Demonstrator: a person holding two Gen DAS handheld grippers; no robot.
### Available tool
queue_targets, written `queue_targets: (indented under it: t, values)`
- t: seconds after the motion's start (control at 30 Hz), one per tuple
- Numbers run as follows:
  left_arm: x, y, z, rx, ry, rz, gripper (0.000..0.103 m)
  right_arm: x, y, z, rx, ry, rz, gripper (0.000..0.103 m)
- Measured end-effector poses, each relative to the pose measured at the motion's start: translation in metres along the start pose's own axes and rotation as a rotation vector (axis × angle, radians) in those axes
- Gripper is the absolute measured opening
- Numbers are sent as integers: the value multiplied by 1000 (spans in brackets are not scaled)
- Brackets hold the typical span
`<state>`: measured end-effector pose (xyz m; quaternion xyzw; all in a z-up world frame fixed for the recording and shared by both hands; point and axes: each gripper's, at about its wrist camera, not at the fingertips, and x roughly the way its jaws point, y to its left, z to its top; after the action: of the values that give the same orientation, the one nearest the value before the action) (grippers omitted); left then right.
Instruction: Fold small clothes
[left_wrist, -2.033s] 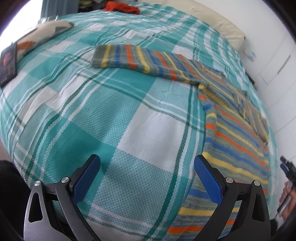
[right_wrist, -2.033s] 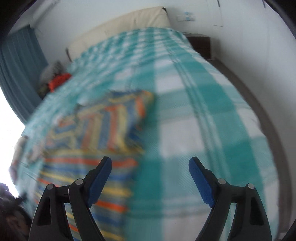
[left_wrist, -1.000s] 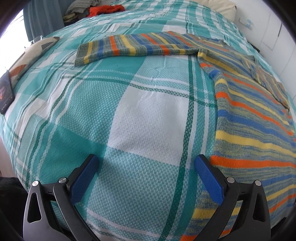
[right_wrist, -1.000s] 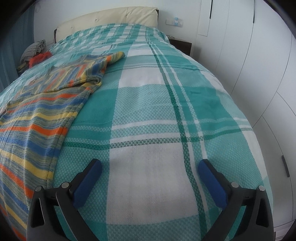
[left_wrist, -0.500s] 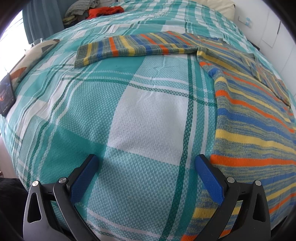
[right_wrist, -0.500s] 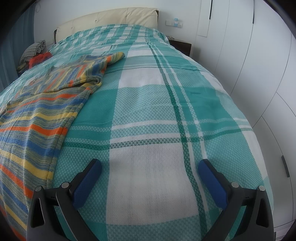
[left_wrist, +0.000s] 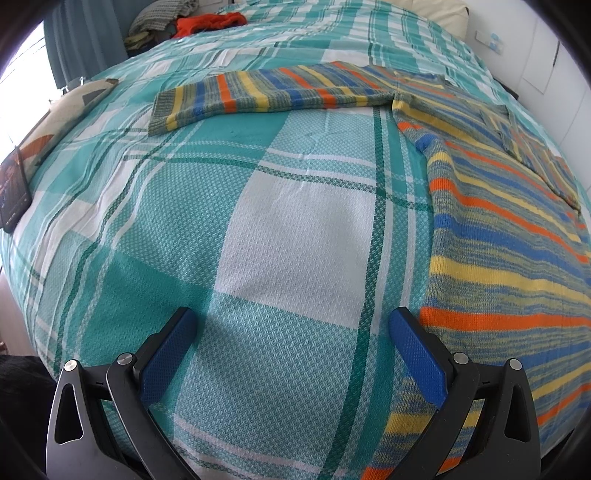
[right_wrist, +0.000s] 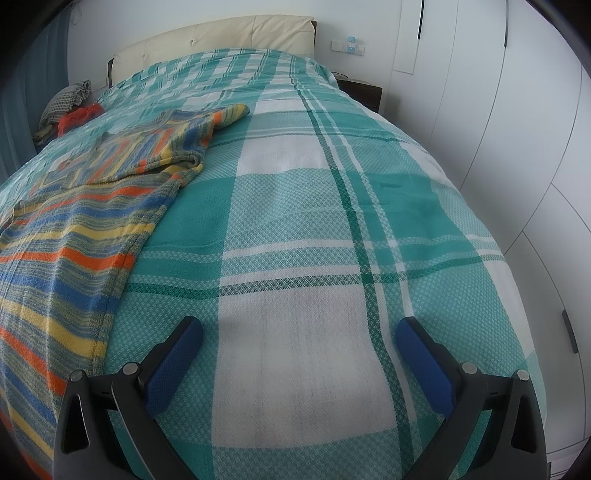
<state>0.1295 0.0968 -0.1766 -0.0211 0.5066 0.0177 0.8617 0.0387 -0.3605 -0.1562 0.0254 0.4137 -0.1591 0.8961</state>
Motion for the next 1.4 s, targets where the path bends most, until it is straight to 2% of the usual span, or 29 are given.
queue_targets:
  t: [1.4]
  values:
    - [0, -3, -2, 8, 10, -1, 103, 0, 0, 0, -1, -1, -3, 103]
